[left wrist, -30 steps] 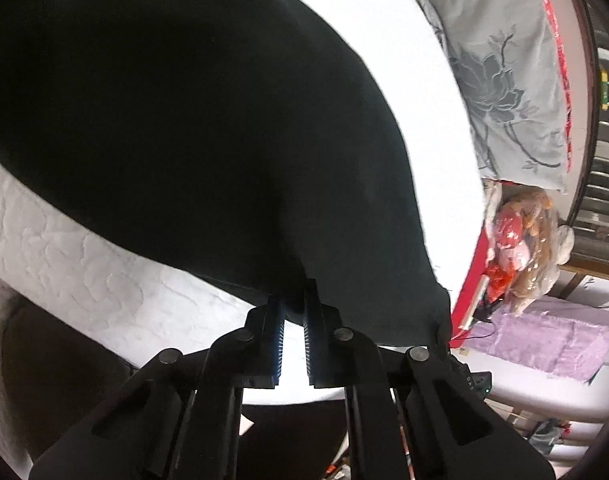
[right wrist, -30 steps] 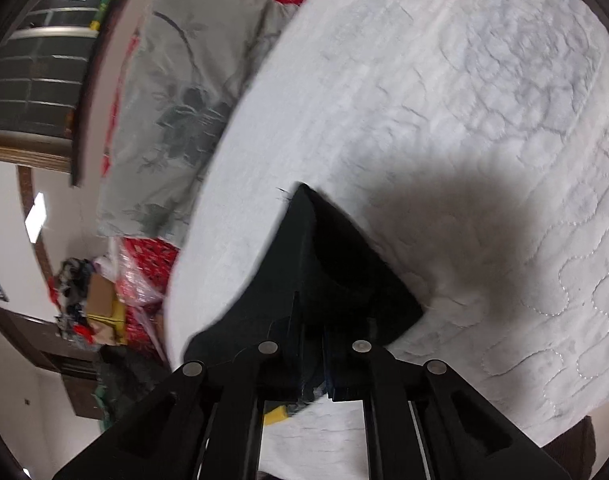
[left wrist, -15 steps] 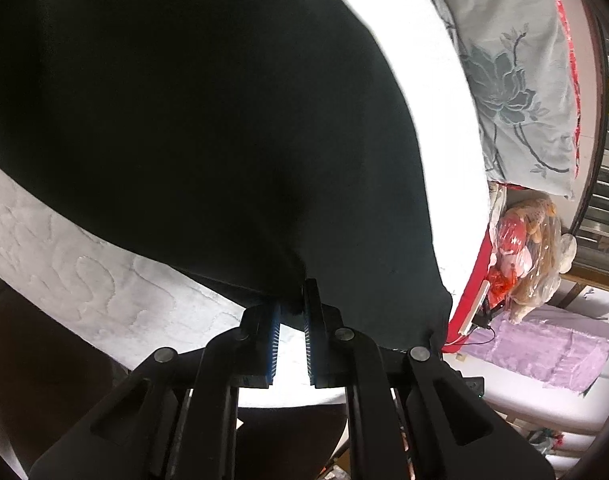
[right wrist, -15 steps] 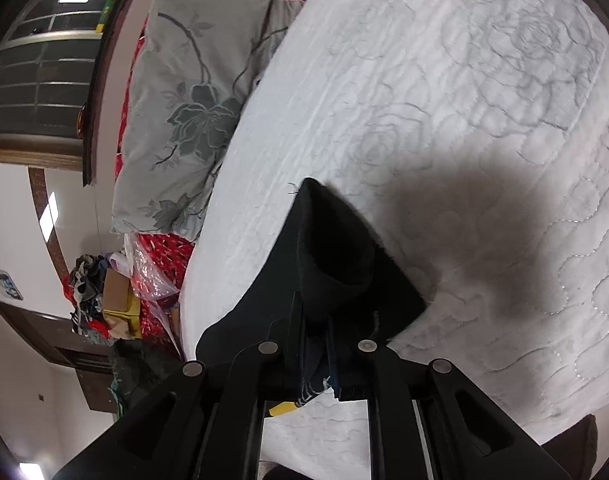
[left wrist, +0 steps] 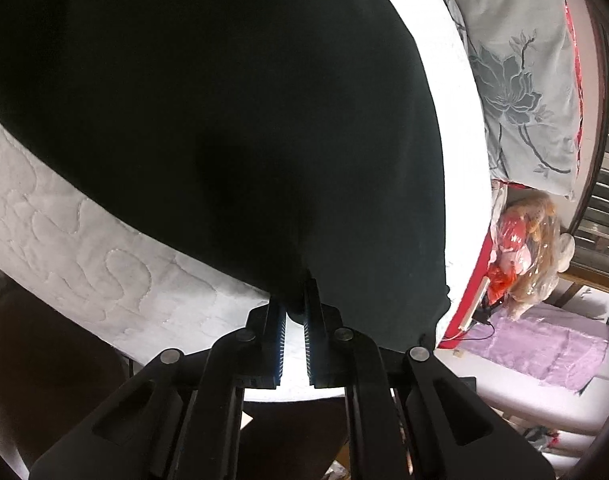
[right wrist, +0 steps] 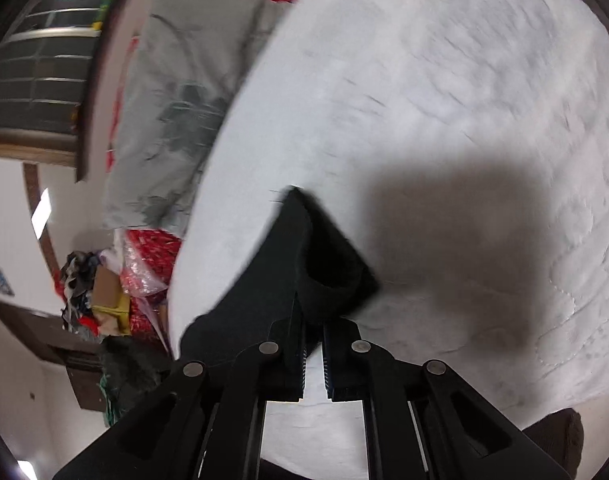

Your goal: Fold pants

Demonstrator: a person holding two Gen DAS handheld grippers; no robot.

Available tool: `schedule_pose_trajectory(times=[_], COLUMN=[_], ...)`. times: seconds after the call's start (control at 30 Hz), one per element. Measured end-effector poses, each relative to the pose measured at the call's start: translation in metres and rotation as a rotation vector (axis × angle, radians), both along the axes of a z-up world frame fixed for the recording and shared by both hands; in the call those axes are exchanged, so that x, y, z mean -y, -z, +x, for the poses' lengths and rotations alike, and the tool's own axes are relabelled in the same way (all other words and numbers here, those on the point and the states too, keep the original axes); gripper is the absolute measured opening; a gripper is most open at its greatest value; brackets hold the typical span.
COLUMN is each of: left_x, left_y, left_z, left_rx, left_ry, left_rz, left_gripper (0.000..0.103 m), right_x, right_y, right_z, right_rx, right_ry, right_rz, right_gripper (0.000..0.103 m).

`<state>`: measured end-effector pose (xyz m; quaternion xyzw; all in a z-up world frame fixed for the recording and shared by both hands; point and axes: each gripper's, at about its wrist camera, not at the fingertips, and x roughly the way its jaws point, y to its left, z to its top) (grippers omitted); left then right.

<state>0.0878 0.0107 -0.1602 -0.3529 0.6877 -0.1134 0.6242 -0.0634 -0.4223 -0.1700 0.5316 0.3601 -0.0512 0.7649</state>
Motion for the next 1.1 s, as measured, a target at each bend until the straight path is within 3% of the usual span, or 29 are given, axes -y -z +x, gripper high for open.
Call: schedule_pose_trajectory(times=[0.13,0.23,0.27,0.3,0.4,0.53,0.67,0.7,0.77,0.9,1.03,1.1], left_x=[0.000,-0.003,-0.006,-0.010,-0.029,-0.077,-0.132,-0.143,-0.153,-0.141,-0.131,-0.131], left_y=[-0.011,-0.019,-0.020,-0.023,-0.038,-0.074,-0.111,-0.116,-0.118,-0.108,-0.097,-0.092], left_z=[-0.003,-0.010,-0.012,-0.015,-0.013,0.007,0.044,0.054,0.070,0.092,0.106,0.111], left_rx=[0.029,0.062,0.072,0.086,0.145,0.269,0.335,0.339,0.336,0.300,0.298,0.288], left_ry=[0.029,0.058,0.065,0.075,0.064,-0.017,-0.080,-0.093,-0.077,0.027,0.083,0.089], left_rz=[0.004,-0.003,-0.007,-0.015,-0.025,0.051,0.203,0.243,0.276,0.297,0.429,0.432], left_gripper=[0.007,0.007,0.007,0.007,0.007,0.007,0.028,0.029,0.034,0.034,0.034,0.034], right_x=[0.000,0.007,0.009,0.013,0.026,0.029,0.019,0.018,0.016,0.012,0.010,0.009], right_y=[0.001,-0.012,-0.016,-0.022,-0.034,-0.039,-0.039,-0.039,-0.038,-0.036,-0.036,-0.037], right_z=[-0.001,-0.010,-0.014,-0.019,-0.026,-0.013,0.009,0.013,0.023,0.037,0.045,0.049], right_rx=[-0.007,0.000,-0.001,-0.003,0.005,-0.003,-0.016,-0.022,-0.034,-0.056,-0.067,-0.076], right_ry=[0.003,0.010,0.021,0.038,0.071,0.034,-0.017,-0.025,-0.039,-0.057,-0.070,-0.081], right_rz=[0.015,0.009,-0.008,-0.036,-0.088,-0.111,-0.163,-0.173,-0.187,-0.224,-0.255,-0.270], right_gripper=[0.015,0.036,0.051,0.058,0.058,0.058,0.058,0.058,0.058,0.059,0.059,0.059])
